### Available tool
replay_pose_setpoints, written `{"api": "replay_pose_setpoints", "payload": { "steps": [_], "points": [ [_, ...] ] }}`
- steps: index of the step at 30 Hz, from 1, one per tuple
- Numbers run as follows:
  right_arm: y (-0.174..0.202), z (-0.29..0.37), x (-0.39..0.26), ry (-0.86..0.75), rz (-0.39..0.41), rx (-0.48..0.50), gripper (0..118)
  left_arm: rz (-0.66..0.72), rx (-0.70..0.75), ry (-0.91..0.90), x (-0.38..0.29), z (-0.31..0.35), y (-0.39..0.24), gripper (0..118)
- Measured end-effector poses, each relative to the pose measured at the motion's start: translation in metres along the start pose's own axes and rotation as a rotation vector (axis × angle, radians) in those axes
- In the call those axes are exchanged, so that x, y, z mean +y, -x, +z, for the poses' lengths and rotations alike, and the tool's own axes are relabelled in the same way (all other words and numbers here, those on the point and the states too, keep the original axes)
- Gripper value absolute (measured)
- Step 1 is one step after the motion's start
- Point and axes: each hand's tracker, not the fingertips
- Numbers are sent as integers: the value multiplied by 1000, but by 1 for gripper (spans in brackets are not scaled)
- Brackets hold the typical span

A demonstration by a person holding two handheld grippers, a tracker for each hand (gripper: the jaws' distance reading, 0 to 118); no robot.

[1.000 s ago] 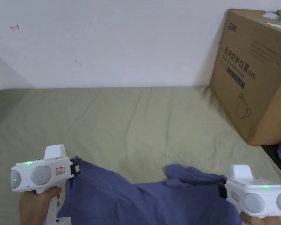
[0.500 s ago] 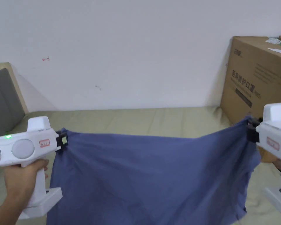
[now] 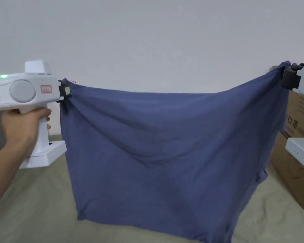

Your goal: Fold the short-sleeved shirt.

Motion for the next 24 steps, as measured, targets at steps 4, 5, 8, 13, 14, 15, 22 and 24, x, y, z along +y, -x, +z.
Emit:
{"api": "replay_pose_setpoints", "payload": {
  "steps": [4,5,8,13,14,15,22,24],
  "points": [
    [-8,-31,21,-40,7,-28,1,-45,15,-39,27,-23,-7,3],
    [-6,-33,25,-48,6,-30,1,-48,18,-46,32,-31,-10,3],
    [-9,-49,33,-63,10,-43,1,-59,19,-69,41,-56,-15,3],
    [-14,-77,15,-64,24,-53,1,-79,17,-64,30,-102,-24,3],
    [-16,-83,7,-59,26,-50,1,-79,17,-53,24,-113,-26,3],
    [-16,-89,-3,-49,33,-48,1,-68,12,-40,13,-123,-26,3],
    [-33,-129,-100,79,21,-36,1,-72,-14,58,-79,-171,-24,3],
    [-36,-132,-131,136,8,-42,1,-76,-15,95,-110,-174,-23,3]
  ]
}}
